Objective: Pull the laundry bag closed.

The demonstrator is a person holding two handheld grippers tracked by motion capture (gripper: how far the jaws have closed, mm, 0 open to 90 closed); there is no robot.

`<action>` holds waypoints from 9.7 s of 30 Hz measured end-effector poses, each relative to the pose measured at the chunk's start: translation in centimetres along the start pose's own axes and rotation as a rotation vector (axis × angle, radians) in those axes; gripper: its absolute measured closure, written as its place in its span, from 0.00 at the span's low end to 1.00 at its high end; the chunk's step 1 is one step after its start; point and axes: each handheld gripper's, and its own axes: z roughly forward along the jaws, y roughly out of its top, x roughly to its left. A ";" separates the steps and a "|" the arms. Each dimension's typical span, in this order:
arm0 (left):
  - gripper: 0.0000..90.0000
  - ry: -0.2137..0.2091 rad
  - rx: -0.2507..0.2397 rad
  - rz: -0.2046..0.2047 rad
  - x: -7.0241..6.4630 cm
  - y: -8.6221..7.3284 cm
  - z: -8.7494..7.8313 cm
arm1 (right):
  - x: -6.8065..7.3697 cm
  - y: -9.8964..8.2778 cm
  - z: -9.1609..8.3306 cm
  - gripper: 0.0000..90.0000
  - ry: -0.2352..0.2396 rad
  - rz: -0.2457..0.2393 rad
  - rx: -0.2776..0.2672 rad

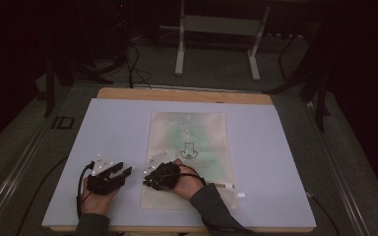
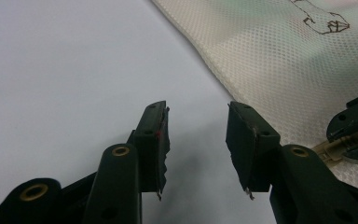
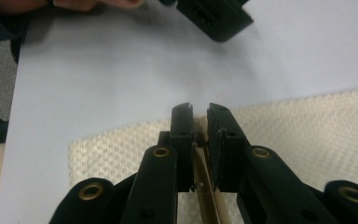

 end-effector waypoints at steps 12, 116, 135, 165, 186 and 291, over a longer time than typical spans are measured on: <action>0.65 -0.045 -0.010 0.012 -0.1 0.1 -0.5 | -0.7 -0.4 0.6 0.89 0.029 0.029 0.020; 1.00 -0.253 0.144 0.434 -5.5 -1.1 0.9 | -0.7 -1.6 0.3 0.91 0.046 -0.020 0.071; 1.00 -0.247 0.148 0.412 -5.6 -1.1 0.9 | -0.5 -1.9 -0.6 0.91 0.050 -0.069 0.119; 0.96 -0.252 0.082 0.225 -4.5 0.0 1.9 | -0.7 -1.9 0.1 0.91 0.057 -0.040 0.072; 1.00 -0.181 0.128 0.288 -5.4 -0.2 2.3 | -0.6 -1.3 -0.1 0.91 0.047 -0.069 0.130; 0.98 -0.231 0.122 0.247 -6.2 -0.2 2.5 | -1.1 -2.0 -3.1 0.91 0.052 -0.127 0.333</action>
